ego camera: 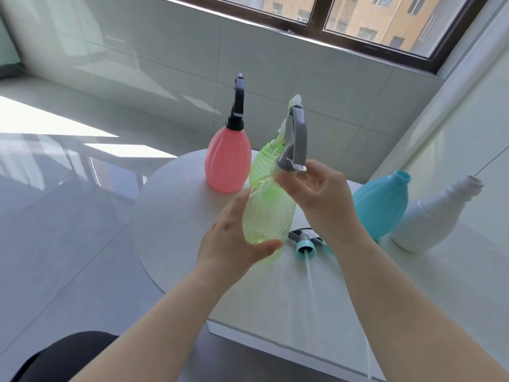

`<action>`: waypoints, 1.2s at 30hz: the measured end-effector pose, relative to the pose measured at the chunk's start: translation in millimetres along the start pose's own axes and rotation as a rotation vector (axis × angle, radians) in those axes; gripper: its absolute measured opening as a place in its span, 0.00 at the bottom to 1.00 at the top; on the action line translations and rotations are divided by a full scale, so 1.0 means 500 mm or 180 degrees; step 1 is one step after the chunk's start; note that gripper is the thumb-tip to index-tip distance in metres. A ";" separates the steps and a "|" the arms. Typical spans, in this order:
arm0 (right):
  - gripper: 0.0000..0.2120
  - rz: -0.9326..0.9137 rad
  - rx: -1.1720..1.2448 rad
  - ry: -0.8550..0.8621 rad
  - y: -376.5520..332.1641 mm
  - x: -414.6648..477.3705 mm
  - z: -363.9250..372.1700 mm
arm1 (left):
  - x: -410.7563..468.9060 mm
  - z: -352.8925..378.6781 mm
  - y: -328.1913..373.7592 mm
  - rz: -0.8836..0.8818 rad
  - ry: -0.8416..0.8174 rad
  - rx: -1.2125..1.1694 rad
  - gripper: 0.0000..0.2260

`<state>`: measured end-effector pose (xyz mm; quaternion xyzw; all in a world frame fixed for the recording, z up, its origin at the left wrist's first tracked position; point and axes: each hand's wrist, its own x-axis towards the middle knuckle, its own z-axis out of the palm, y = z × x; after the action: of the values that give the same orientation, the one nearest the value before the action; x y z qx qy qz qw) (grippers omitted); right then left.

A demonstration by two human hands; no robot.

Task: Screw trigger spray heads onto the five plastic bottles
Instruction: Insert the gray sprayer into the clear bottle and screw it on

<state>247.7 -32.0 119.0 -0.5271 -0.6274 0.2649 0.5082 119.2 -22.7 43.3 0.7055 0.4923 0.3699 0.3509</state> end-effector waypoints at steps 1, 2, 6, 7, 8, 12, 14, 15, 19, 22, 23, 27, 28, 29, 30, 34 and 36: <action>0.06 0.0016 -0.0090 0.0109 0.000 0.001 0.003 | 0.000 0.000 -0.001 0.0007 -0.0001 -0.0011 0.39; 0.07 0.0057 -0.0166 0.0212 0.001 0.002 0.005 | 0.000 -0.001 -0.001 0.0015 -0.0006 -0.0031 0.39; 0.13 0.0351 -0.0221 0.0142 0.005 0.009 0.007 | 0.000 -0.001 -0.001 -0.0002 -0.0037 -0.0147 0.39; 0.14 0.0382 -0.0020 0.0000 0.004 0.009 0.004 | 0.000 -0.001 -0.002 -0.0008 -0.0051 -0.0176 0.39; 0.15 0.0349 0.0211 -0.0121 0.003 0.009 0.001 | 0.000 -0.001 -0.002 -0.0017 -0.0069 -0.0202 0.39; 0.09 -0.0071 0.0865 -0.0358 -0.007 0.001 -0.013 | 0.002 -0.004 -0.005 0.0011 -0.0118 -0.0258 0.39; 0.10 -0.0124 0.0833 -0.0380 -0.007 0.003 -0.016 | 0.004 -0.005 -0.006 0.0011 -0.0131 -0.0241 0.39; 0.10 -0.0109 0.0778 -0.0369 -0.007 0.004 -0.017 | 0.005 -0.005 -0.007 0.0001 -0.0141 -0.0231 0.40; 0.12 -0.0008 0.0544 0.0062 -0.005 0.012 -0.003 | 0.003 -0.003 -0.009 -0.0008 -0.0124 -0.0164 0.40; 0.18 0.0030 0.0162 0.0441 -0.007 0.018 0.021 | 0.003 -0.002 -0.009 -0.0012 -0.0114 -0.0154 0.40; 0.18 0.0046 0.0092 0.0459 -0.009 0.020 0.027 | 0.004 -0.002 -0.009 -0.0014 -0.0122 -0.0170 0.40; 0.14 -0.0001 0.0125 -0.0079 -0.011 0.012 0.012 | 0.007 -0.004 -0.011 -0.0014 -0.0164 -0.0221 0.41; 0.11 -0.0027 0.0135 -0.0305 -0.012 0.009 0.002 | 0.007 -0.004 -0.012 -0.0014 -0.0175 -0.0232 0.41; 0.09 -0.0030 0.0170 -0.0486 -0.014 0.008 -0.009 | 0.008 -0.005 -0.013 -0.0011 -0.0184 -0.0247 0.41; 0.10 -0.0018 0.0239 -0.0584 -0.014 0.009 -0.017 | 0.008 -0.005 -0.013 -0.0010 -0.0192 -0.0258 0.40; 0.12 0.0058 0.0302 -0.0185 -0.012 0.016 -0.012 | 0.007 -0.005 -0.013 -0.0009 -0.0210 -0.0253 0.40; 0.15 0.0067 0.0020 0.0231 -0.006 0.016 0.009 | 0.007 -0.006 -0.013 -0.0020 -0.0201 -0.0244 0.41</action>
<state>242.8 -24.4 123.0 -0.5413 -0.6021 0.2529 0.5295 114.5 -17.2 39.7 0.7013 0.4687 0.3648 0.3942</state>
